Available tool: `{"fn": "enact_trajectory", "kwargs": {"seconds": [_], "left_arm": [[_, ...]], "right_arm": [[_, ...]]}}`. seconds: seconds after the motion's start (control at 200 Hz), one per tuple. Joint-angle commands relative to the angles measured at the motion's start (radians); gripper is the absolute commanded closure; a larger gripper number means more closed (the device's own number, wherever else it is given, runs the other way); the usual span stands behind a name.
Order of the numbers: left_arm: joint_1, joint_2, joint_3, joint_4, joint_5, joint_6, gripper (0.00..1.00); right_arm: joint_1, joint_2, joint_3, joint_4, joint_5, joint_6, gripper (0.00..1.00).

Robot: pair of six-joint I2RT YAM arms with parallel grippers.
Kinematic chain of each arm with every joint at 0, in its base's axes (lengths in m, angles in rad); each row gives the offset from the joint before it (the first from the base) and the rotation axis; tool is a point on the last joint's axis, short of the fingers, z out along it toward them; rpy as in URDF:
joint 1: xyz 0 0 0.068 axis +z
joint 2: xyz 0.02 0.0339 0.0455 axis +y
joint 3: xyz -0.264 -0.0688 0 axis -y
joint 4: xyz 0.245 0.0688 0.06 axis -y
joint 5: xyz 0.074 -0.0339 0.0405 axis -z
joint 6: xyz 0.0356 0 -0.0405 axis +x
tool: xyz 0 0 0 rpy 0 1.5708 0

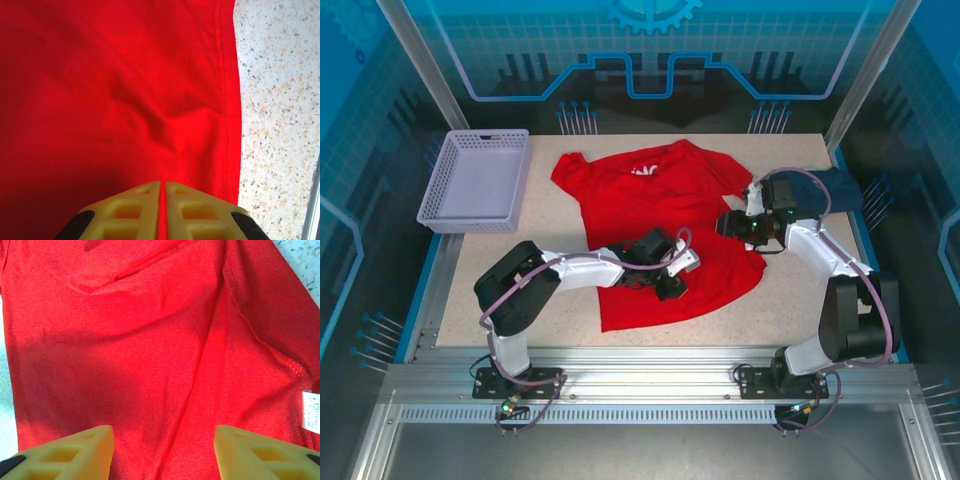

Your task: Fold the inside-out t-shirt

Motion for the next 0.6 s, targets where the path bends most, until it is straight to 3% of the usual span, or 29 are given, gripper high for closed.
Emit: {"fn": "enact_trajectory", "kwargs": {"seconds": [0.0,0.055,0.175,0.33,0.385,0.5,0.595], "left_arm": [[-0.004,-0.007,-0.001,-0.015,0.083,-0.015,0.87],[-0.021,-0.010,-0.002,-0.018,0.082,0.015,0.80],[-0.099,0.020,0.023,-0.053,-0.043,0.094,0.70],[-0.121,0.097,0.085,-0.083,-0.093,0.105,0.67],[-0.128,0.110,0.094,-0.080,-0.096,0.109,0.71],[-0.128,0.113,0.097,-0.068,-0.095,0.097,0.89],[-0.126,0.088,0.079,-0.043,-0.087,0.081,0.94]], "right_arm": [[0.007,-0.022,-0.019,-0.020,-0.017,-0.002,0.44],[0.011,-0.022,-0.022,-0.020,-0.018,-0.005,0.44],[0.012,-0.021,-0.025,-0.019,-0.007,-0.007,0.44],[0.011,-0.023,-0.025,-0.016,-0.009,-0.006,0.44],[0.011,-0.023,-0.026,-0.018,-0.006,-0.010,0.44],[0.011,-0.026,-0.029,-0.020,-0.002,-0.013,0.44],[0.011,-0.033,-0.035,-0.021,-0.006,-0.011,0.44]]}}
